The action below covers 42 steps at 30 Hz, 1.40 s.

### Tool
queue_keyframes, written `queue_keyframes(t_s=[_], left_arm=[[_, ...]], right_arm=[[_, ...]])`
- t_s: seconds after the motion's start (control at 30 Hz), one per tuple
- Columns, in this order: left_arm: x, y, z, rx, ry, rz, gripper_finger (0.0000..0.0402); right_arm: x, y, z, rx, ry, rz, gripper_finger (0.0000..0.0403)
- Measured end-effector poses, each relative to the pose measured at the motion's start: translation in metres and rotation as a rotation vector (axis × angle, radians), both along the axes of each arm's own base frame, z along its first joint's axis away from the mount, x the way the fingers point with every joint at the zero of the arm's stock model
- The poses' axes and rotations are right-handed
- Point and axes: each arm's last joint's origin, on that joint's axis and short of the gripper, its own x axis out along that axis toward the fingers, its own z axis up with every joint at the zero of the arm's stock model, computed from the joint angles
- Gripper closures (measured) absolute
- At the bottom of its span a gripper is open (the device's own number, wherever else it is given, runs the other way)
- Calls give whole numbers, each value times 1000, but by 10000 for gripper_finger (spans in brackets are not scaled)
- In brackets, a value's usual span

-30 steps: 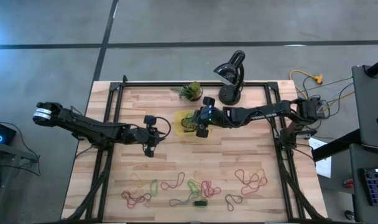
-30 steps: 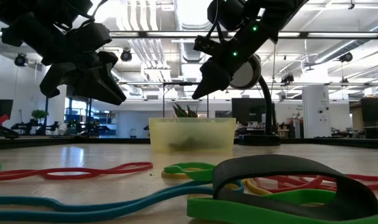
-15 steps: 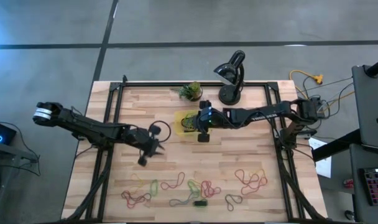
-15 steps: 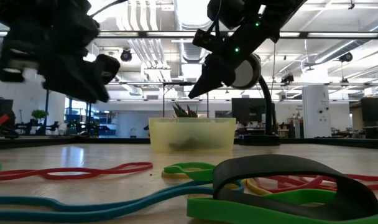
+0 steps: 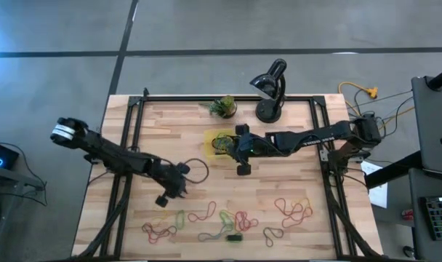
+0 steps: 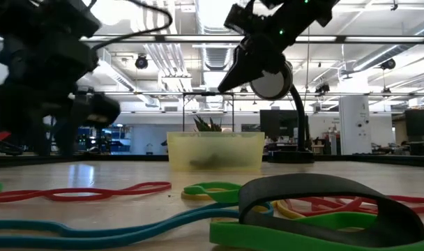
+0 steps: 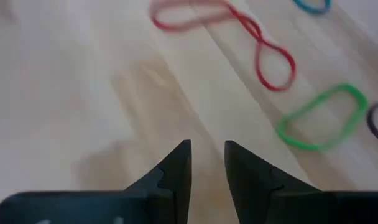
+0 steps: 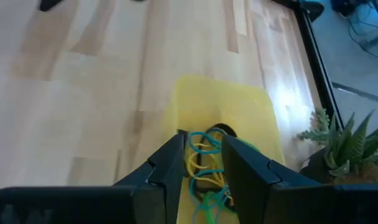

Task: Pick and place rubber bands into bin
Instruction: Put the green rubber band in the yellow bin

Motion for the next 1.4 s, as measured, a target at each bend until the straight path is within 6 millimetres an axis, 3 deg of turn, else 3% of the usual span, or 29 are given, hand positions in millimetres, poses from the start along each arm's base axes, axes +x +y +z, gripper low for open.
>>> queue_keyframes(t_s=[0.17, 0.4, 1.17, 1.4], left_arm=[[0, -19, -10, -21, 79, -29, 322], [-1, -37, -7, -27, 61, -103, 322], [20, -53, -26, -30, 97, -137, 324], [18, -52, -28, -45, 154, -99, 376]], right_arm=[[-4, 12, 9, 2, -29, 32, 305], [-6, 16, 12, 6, -37, 41, 306], [-7, 16, 10, 15, -14, 31, 319], [-8, 16, 10, 19, -10, 26, 326]])
